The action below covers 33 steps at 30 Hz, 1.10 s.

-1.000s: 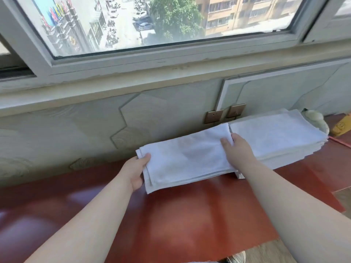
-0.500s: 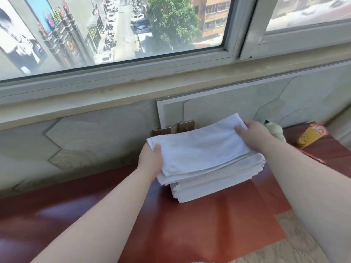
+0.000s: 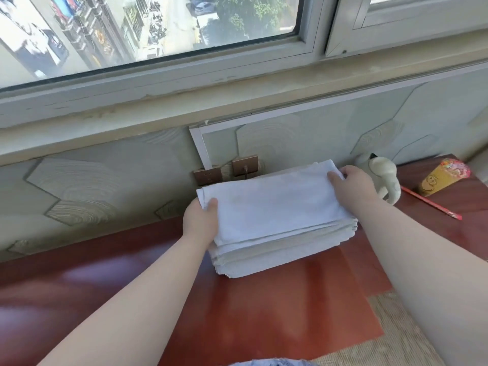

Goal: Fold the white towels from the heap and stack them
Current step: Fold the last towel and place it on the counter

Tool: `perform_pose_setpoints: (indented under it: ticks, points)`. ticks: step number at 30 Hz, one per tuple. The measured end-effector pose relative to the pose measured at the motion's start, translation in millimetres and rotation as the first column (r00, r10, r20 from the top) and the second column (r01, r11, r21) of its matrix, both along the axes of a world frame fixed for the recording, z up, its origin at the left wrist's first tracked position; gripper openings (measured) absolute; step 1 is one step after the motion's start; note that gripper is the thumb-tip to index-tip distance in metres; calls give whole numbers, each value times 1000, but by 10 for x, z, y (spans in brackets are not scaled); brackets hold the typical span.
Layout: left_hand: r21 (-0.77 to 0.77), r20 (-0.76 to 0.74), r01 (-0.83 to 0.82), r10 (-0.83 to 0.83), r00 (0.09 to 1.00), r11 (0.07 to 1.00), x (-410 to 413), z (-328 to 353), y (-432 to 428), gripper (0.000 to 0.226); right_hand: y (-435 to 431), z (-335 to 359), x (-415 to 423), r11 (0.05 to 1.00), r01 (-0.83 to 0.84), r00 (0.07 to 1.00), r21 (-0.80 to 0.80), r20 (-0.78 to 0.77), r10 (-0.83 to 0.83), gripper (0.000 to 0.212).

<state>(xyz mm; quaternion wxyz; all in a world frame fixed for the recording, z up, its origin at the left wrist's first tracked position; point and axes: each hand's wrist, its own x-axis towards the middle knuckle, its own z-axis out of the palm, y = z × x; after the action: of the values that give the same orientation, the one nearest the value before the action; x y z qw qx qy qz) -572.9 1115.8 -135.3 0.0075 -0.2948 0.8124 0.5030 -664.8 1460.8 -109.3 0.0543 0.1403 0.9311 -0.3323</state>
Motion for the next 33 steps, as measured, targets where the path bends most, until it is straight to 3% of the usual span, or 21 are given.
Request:
perform_pose_setpoints:
  ticks: [3, 5, 8, 10, 12, 13, 16, 18, 20, 22, 25, 29, 33]
  points:
    - [-144, 75, 36, -26, 997, 989, 50, -36, 8, 28, 72, -41, 34, 996, -57, 998, 74, 33, 55, 34]
    - [-260, 130, 11, 23, 991, 966, 105, -30, 67, 52, 76, -54, 44, 989, -75, 997, 130, 16, 73, 41]
    - [-451, 24, 19, -9, 1000, 892, 203, 48, 252, 90, -34, -37, 68, 947, -127, 984, 296, -84, 158, 59]
    - [-564, 104, 241, -222, 970, 790, 225, -16, 310, 80, -95, -91, 118, 872, -268, 958, 409, 14, 288, 70]
    - [-570, 277, 464, -374, 885, 678, 255, -166, 256, 65, -51, -252, 157, 845, -409, 912, 345, 198, 360, 74]
    - [-533, 308, 502, -397, 865, 681, 273, -245, 212, 62, -5, -335, 179, 862, -426, 897, 274, 256, 361, 72]
    - [-317, 185, 405, -363, 913, 857, 330, -366, 171, 64, 79, -447, 191, 916, -386, 907, 107, 222, 357, 64]
    - [-88, 74, 237, -231, 970, 967, 340, -392, 191, 75, 96, -404, 172, 939, -343, 923, -35, 172, 344, 64]
    - [144, 79, 4, -15, 997, 990, 360, -458, 194, 87, 154, -378, 155, 949, -209, 938, -235, 226, 263, 73]
    - [384, 216, -178, 99, 971, 906, 423, -514, 178, 93, 260, -440, 192, 890, 10, 920, -457, 353, 171, 75]
    - [577, 346, -282, 84, 935, 767, 519, -565, 150, 86, 336, -533, 365, 746, 269, 856, -609, 506, 105, 51]
    - [700, 332, -266, 28, 943, 663, 518, -511, 129, 63, 357, -670, 450, 627, 344, 858, -699, 506, 93, 43]
    - [774, 306, -266, 28, 952, 575, 536, -429, 89, 64, 344, -689, 441, 562, 363, 849, -743, 512, 129, 47]
